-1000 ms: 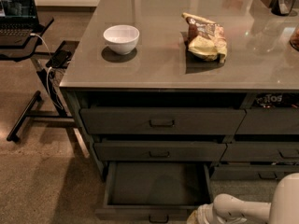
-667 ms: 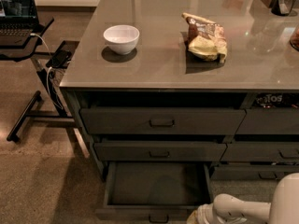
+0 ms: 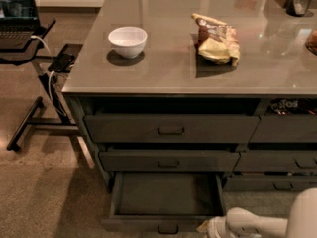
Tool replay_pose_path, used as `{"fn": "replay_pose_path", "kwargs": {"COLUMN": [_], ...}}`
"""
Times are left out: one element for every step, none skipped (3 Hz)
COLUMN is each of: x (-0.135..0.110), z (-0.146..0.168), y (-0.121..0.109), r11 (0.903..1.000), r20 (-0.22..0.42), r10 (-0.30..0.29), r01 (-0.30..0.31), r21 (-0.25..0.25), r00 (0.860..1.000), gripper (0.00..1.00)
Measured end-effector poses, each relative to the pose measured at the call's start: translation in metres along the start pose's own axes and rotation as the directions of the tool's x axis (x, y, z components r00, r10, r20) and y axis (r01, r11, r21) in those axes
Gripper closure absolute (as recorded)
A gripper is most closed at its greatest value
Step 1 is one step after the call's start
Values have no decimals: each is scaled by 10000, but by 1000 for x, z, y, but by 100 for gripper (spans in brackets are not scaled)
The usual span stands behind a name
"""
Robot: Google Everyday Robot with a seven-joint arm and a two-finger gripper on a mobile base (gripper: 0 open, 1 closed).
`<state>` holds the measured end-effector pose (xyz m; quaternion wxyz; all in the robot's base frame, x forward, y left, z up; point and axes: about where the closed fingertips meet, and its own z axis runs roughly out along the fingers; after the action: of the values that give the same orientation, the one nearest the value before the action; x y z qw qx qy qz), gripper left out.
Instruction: Close bottom drawer
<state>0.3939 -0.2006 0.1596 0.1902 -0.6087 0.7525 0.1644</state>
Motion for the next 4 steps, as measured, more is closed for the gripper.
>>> {"fn": "replay_pose_path", "kwargs": {"x": [0,-6,-13,-9], "z": [0,7,12,5], "y": [1,-40,-92,-144], "r11": [10000,9957,9790,9542], "r20": [0,270,492,566], "r10": [0,-80,-201,-8], "r01": [0,55,97,-161], "r21": [0,928,2039,2987], "r00": [10000,9996,9986,9984], "gripper": [11,28,51,75]}}
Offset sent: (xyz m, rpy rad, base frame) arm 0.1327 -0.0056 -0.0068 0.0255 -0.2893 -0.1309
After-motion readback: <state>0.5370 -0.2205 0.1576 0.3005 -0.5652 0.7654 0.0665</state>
